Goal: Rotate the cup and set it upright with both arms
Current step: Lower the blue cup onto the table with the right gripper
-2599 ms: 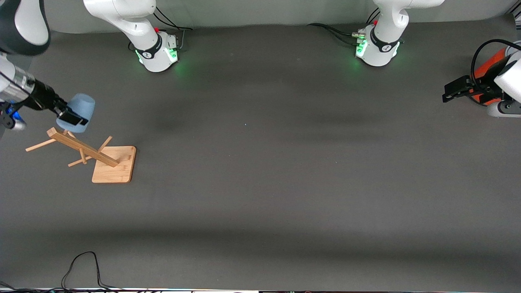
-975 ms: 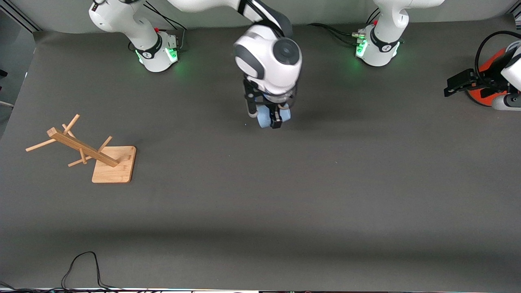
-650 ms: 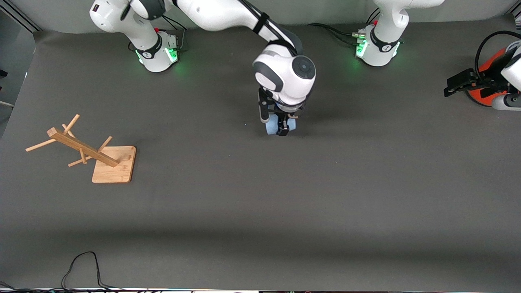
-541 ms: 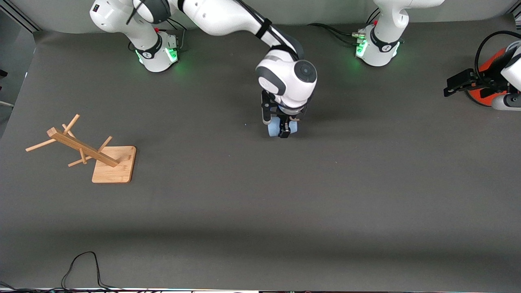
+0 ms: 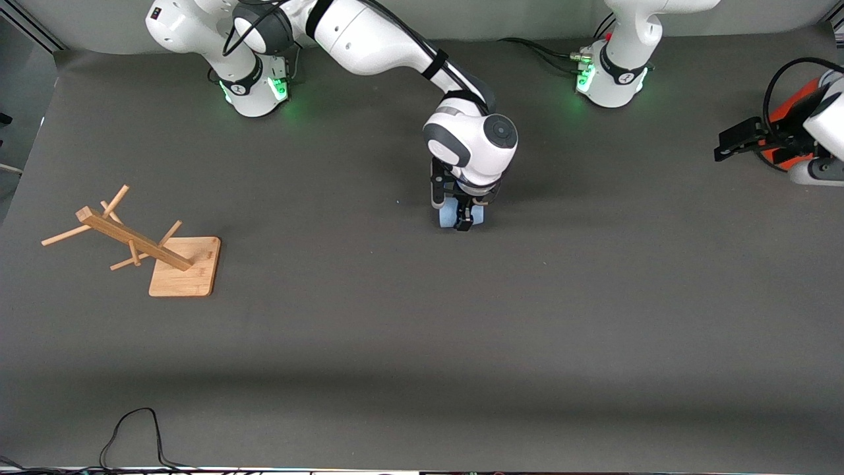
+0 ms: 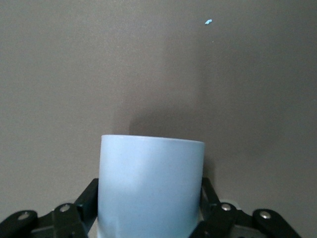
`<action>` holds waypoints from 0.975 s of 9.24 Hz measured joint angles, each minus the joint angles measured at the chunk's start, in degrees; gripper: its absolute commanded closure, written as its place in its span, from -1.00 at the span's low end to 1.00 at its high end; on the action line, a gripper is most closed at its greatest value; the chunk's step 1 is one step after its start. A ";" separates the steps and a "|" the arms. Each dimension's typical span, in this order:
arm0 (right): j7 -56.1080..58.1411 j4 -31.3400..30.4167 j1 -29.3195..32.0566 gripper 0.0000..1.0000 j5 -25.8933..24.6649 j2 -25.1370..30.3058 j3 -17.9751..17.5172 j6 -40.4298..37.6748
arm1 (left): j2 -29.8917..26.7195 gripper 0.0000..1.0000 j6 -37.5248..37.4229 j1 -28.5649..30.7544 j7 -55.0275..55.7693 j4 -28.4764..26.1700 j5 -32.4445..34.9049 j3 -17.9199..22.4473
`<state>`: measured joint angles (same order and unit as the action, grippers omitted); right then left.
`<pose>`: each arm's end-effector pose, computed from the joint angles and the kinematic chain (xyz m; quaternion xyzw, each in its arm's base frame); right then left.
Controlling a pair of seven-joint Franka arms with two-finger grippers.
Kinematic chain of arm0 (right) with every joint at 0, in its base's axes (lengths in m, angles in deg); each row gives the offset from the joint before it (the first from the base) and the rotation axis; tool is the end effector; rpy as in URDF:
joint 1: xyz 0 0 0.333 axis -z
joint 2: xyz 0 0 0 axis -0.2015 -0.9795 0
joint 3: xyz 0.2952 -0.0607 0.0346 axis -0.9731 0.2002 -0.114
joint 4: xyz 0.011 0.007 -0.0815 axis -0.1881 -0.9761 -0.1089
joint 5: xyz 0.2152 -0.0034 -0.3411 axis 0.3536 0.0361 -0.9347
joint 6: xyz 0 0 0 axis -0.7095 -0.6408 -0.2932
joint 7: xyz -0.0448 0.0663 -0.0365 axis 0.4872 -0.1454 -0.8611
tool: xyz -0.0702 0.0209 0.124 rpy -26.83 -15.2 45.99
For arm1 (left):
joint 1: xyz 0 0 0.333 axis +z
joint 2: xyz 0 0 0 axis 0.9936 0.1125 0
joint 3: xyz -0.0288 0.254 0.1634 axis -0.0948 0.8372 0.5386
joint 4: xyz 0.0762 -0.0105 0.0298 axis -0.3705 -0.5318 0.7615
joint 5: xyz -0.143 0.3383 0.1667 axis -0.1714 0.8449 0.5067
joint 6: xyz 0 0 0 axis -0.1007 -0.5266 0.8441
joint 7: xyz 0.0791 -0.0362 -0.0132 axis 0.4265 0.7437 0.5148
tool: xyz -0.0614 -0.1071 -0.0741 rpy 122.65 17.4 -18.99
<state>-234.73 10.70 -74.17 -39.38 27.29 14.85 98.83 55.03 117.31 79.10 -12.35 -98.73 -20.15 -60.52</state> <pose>0.4171 0.6113 0.1420 0.6967 -0.7088 0.0914 0.0628 0.5295 -0.0128 0.5550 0.9956 -0.0220 -0.0829 0.0369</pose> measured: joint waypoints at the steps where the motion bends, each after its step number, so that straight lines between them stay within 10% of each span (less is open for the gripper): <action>1: -0.04 0.05 0.01 -1.00 0.00 0.00 0.08 0.00 | 0.61 -1.00 0.05 -0.02 -0.01 0.00 -0.57 -0.01; 9: 0.27 2.43 0.36 -1.00 0.00 1.78 0.55 -2.60 | 1.84 -1.00 1.54 -0.93 -0.02 -0.08 -1.39 -0.59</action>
<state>-234.46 13.13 -73.81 -39.38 29.07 15.41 96.22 56.88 118.86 78.17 -12.37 -98.81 -21.54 -61.12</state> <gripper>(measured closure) 0.000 0.000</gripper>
